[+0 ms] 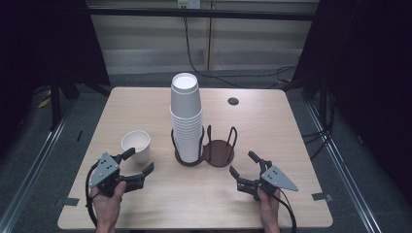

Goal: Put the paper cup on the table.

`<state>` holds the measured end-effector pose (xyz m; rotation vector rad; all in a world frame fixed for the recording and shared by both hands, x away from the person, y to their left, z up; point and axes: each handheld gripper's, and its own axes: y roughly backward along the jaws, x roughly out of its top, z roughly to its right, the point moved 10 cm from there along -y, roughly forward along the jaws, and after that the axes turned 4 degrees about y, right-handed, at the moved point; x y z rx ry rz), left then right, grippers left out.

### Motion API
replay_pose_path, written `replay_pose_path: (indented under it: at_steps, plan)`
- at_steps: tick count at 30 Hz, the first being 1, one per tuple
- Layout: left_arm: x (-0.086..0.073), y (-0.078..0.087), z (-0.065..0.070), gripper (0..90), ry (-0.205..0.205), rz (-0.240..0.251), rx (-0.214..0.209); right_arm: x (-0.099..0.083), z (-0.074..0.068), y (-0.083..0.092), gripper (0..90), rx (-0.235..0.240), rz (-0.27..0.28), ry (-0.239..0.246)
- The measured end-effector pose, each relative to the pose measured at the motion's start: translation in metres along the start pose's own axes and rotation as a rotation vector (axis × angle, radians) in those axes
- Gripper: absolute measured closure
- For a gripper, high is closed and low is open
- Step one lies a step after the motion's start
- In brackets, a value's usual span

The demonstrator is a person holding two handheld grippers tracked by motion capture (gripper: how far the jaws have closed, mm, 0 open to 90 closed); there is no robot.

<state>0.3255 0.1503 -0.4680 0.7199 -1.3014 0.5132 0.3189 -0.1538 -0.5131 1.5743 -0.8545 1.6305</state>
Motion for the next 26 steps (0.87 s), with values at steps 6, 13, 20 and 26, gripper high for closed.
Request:
replay_pose_path:
  at_steps: [6,13,20,26]
  plan:
    - [-0.023,-0.028,0.027,15.8,-0.052,-0.014,0.011,0.000,0.000,0.000,13.1,-0.001,0.000,0.001]
    - [-0.040,-0.045,0.043,15.5,-0.005,0.017,-0.014,0.000,0.000,0.000,13.1,-0.002,0.000,0.001]
    - [-0.048,-0.049,0.050,15.5,-0.035,0.066,-0.012,0.000,0.000,0.000,13.1,-0.004,0.000,0.001]
    - [-0.044,-0.045,0.050,15.5,-0.029,0.135,-0.030,0.000,0.000,0.000,13.3,-0.005,-0.001,0.001]
